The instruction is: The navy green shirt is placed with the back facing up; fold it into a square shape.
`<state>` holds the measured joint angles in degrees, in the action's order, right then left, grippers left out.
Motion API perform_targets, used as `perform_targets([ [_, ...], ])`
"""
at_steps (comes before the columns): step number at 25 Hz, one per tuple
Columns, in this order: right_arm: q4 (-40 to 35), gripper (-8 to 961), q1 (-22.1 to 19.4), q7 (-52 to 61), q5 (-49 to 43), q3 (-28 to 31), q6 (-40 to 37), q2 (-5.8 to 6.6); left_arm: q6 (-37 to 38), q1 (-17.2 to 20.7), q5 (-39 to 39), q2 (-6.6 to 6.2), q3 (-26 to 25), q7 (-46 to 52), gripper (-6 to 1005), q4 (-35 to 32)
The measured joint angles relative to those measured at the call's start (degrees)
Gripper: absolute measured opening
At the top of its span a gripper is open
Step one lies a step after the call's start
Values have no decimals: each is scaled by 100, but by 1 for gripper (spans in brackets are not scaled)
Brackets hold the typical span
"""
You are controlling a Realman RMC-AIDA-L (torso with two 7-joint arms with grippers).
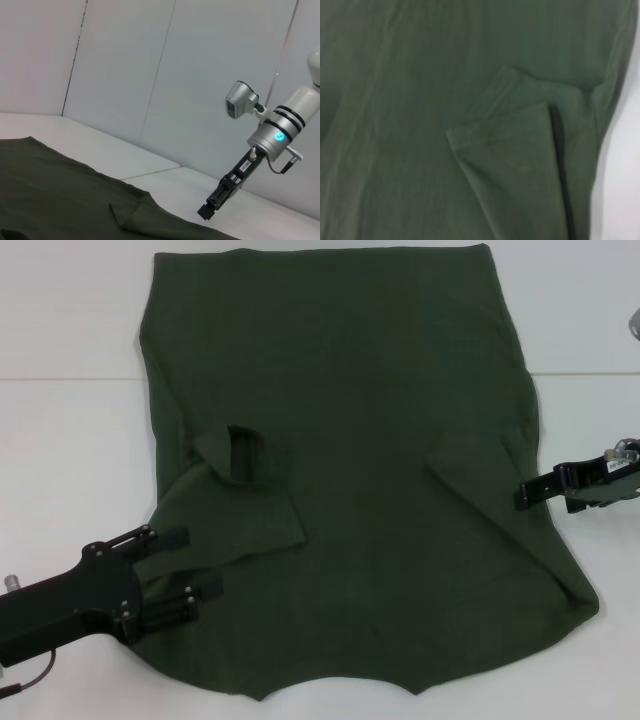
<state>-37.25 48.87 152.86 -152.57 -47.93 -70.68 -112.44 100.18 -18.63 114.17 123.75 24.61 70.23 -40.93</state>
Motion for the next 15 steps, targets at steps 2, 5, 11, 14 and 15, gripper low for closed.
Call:
perform_targets([
  [2,11,864,9,-14,-1,-2,52,-49,-2,0,0,2,0,0,824,3],
  [5,12,862,10,-15,0,-3,78,-79,-5,0,0,5,0,0,824,5],
  [11,59,861,10,-26,3,-6,117,-124,-7,0,0,-1,4,0,823,-1],
  [14,84,861,1,-35,11,-6,137,-135,-7,0,0,-2,1,0,822,-3],
  [15,84,861,-4,-39,15,-6,139,-141,-7,0,0,-2,-1,0,822,-3],
])
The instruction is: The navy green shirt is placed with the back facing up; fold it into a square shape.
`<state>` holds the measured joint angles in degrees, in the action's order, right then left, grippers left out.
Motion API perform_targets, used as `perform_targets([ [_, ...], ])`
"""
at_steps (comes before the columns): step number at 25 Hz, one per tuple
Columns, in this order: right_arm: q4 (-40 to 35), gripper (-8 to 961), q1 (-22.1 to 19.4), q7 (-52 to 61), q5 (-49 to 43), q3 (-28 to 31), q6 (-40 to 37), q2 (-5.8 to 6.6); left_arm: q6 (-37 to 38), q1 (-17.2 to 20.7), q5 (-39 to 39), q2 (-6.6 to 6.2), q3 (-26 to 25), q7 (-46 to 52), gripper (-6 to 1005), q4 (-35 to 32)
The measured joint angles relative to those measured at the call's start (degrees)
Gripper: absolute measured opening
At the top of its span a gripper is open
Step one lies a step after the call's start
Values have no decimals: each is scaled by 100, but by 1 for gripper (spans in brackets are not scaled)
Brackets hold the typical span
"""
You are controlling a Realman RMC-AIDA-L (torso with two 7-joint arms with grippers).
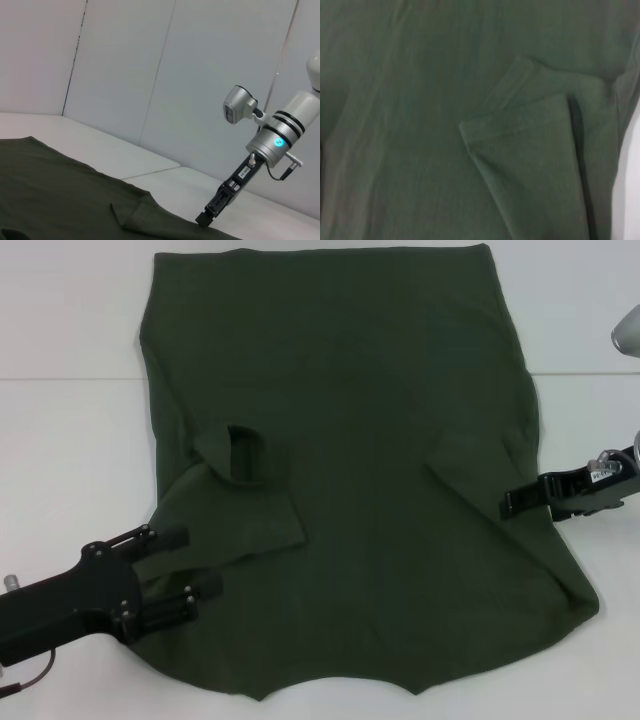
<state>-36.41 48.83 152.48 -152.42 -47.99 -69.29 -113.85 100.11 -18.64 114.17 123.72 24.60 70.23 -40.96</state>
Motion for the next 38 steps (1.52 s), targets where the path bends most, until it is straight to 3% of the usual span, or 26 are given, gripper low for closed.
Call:
perform_targets([
  [13,3,860,6,-82,48,17,-17,-57,0,0,0,3,6,-1,823,9],
  [22,22,858,-4,-458,833,13,-288,-61,0,8,0,11,6,0,822,9],
  [32,283,857,237,-1191,1213,0,-796,-254,-1,4,0,12,10,0,823,9],
  [38,149,857,-50,-1778,1740,111,-1268,-158,-5,-6,-9,11,-9,92,820,6],
])
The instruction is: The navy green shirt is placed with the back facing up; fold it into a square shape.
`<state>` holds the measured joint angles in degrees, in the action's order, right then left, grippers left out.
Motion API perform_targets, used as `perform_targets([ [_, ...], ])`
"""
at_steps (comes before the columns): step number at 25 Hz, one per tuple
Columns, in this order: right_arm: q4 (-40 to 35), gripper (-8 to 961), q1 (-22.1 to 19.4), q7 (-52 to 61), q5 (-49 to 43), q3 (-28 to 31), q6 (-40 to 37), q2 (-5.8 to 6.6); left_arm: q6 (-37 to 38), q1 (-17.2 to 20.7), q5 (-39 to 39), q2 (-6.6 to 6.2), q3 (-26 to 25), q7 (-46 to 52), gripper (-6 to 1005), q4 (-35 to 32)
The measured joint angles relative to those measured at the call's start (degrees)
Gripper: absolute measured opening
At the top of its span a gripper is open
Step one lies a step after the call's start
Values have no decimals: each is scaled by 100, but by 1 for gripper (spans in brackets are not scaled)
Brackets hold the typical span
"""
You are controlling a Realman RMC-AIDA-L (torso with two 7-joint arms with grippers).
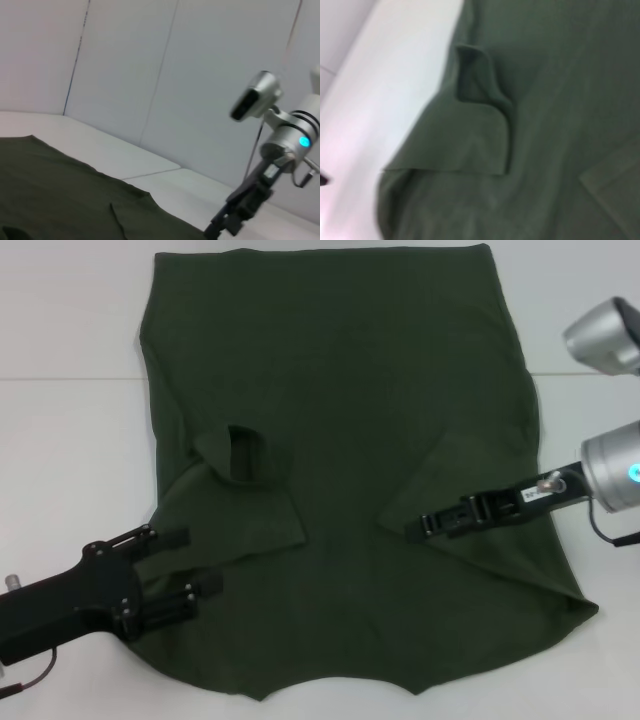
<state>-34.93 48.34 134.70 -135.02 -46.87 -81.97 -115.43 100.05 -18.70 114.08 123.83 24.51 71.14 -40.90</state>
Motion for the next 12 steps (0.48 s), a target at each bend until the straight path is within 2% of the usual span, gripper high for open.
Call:
perform_targets([
  [2,-70,857,-193,-385,358,17,-246,53,19,-13,-12,-15,-18,360,819,-49],
  [6,-140,858,-720,-1576,843,28,-647,85,83,-52,107,-95,-95,2057,818,-511],
  [8,-119,858,-963,-2423,959,31,-859,38,131,-71,291,-171,-159,2824,817,-732],
  [12,-141,858,-1447,-4109,1018,29,-1068,-211,221,-212,900,-376,-600,4251,815,-921],
])
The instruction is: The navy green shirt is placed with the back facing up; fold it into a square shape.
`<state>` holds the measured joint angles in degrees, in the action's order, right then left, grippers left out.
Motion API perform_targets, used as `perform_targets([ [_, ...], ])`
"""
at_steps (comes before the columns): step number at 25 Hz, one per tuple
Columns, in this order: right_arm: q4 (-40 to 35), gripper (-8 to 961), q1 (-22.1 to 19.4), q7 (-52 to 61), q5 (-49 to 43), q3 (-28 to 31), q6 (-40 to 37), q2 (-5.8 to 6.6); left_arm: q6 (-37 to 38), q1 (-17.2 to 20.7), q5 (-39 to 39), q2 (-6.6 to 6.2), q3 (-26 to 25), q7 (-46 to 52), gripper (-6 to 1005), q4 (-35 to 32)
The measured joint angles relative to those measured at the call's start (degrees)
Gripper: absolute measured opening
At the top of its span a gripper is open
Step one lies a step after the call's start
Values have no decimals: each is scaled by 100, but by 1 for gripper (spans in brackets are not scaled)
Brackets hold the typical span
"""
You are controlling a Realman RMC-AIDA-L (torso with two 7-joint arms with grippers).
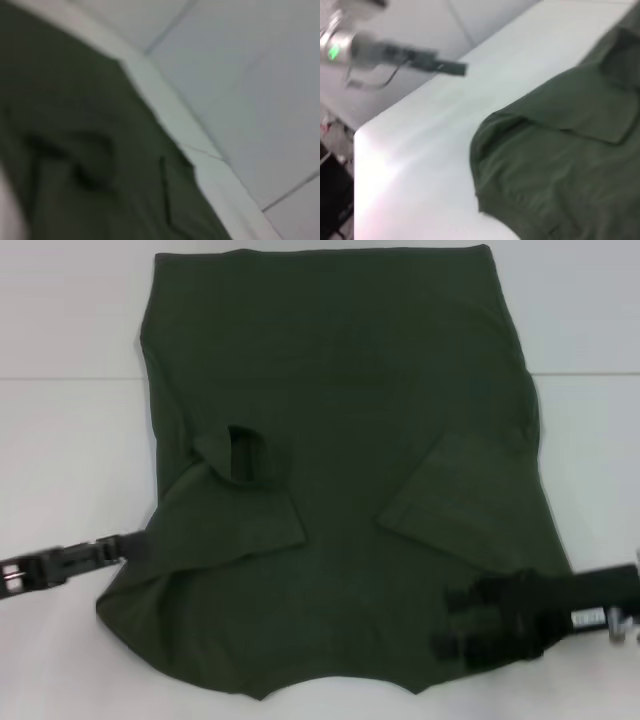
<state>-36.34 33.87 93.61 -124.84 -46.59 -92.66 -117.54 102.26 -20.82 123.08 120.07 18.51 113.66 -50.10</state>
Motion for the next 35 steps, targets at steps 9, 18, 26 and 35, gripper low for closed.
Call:
perform_targets([
  [9,52,858,-303,-1549,37,98,432,-212,13,-383,1408,-266,-404,2072,814,-142],
  [18,64,858,-313,-2182,50,180,374,-233,-596,-723,2154,-377,-253,2771,814,85],
  [26,66,857,-323,-2252,74,194,303,-242,-951,-889,2549,-403,121,3153,814,106],
  [35,66,857,-336,-2301,129,194,301,-243,-1085,-999,2794,-424,317,3544,813,242],
])
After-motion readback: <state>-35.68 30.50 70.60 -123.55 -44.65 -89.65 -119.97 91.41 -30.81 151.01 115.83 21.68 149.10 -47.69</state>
